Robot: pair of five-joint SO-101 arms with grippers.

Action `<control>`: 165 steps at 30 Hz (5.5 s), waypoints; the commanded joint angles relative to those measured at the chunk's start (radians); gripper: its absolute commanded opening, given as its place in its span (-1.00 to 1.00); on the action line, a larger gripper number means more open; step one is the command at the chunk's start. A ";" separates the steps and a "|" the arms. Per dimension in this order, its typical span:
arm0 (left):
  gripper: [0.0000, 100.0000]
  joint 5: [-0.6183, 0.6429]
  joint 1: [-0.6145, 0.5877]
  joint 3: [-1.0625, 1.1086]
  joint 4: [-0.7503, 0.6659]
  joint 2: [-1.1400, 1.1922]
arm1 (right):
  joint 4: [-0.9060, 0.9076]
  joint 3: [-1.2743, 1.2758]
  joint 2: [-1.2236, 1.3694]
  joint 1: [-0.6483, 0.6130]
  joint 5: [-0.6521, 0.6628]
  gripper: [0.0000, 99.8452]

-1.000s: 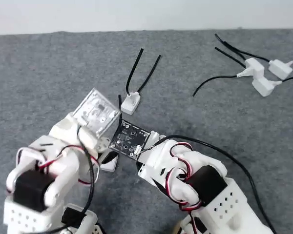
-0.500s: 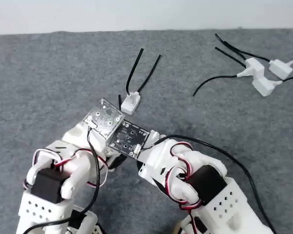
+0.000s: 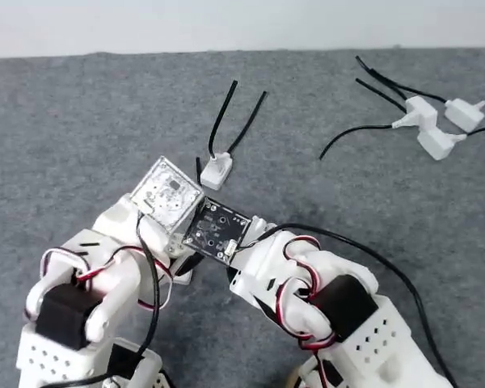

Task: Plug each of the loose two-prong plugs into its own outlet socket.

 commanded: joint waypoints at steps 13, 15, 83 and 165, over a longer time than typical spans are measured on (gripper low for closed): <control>-0.41 0.014 0.018 0.012 -0.041 0.005 | -0.012 -0.015 -0.015 -0.013 -0.014 -0.98; -0.41 0.014 0.018 0.016 -0.041 0.005 | -0.012 -0.015 -0.015 -0.013 -0.014 -0.98; -0.41 0.061 -0.249 -0.045 0.230 -0.755 | 0.041 -0.175 -0.024 -0.013 -0.012 -0.98; -0.41 0.063 -0.514 1.098 -0.137 -0.760 | 0.073 -0.276 -0.027 -0.067 -0.017 -0.72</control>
